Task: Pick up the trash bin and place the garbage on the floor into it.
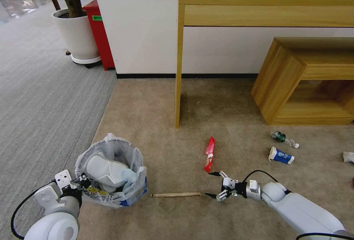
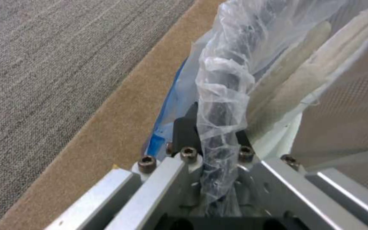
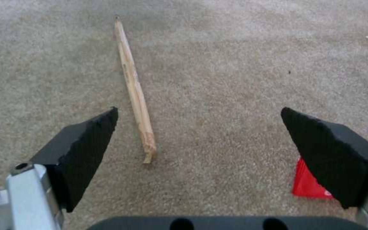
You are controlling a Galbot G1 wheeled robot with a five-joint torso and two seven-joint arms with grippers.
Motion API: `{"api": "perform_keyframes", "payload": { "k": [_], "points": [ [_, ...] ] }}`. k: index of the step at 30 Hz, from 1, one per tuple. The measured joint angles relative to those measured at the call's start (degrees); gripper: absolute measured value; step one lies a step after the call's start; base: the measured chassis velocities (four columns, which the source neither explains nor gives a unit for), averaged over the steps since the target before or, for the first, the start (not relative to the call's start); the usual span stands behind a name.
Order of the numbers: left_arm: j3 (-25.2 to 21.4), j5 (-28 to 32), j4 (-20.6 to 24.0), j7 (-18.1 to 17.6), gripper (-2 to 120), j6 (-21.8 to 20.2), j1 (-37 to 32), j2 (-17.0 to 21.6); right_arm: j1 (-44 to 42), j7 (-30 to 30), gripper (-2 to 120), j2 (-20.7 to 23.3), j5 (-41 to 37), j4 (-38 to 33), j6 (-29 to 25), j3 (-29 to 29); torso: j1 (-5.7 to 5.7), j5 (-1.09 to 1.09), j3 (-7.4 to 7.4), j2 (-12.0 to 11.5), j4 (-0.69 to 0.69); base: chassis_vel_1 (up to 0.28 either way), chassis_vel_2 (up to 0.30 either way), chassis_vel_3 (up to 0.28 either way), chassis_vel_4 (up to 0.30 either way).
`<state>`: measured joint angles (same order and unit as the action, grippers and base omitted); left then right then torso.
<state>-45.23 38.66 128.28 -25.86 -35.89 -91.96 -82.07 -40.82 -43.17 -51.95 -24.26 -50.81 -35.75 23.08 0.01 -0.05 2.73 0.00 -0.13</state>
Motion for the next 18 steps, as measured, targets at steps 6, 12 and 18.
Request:
{"api": "perform_keyframes", "payload": {
  "k": [6,12,18],
  "points": [
    [-0.02,-0.02,-0.04,0.00,0,0.00,0.04,-0.11,0.71,-0.42,93,-0.76,0.31,1.37,-0.26,0.49,0.00,-0.01,0.00,0.00,0.00,0.000,0.000,0.000,0.000],
    [-0.25,-0.02,0.04,-0.01,0,0.02,-0.16,-0.11,0.95,-0.55,92,-1.94,1.05,3.29,-0.84,0.59,0.00,0.00,0.00,0.00,0.00,0.000,0.000,0.000,0.000],
    [-0.43,-0.01,0.09,0.00,0,0.07,-0.26,-0.08,1.65,-1.01,92,-3.10,1.56,5.34,-1.33,1.12,0.00,0.00,0.00,0.00,0.00,0.000,0.000,0.000,0.000]
  ]
}}
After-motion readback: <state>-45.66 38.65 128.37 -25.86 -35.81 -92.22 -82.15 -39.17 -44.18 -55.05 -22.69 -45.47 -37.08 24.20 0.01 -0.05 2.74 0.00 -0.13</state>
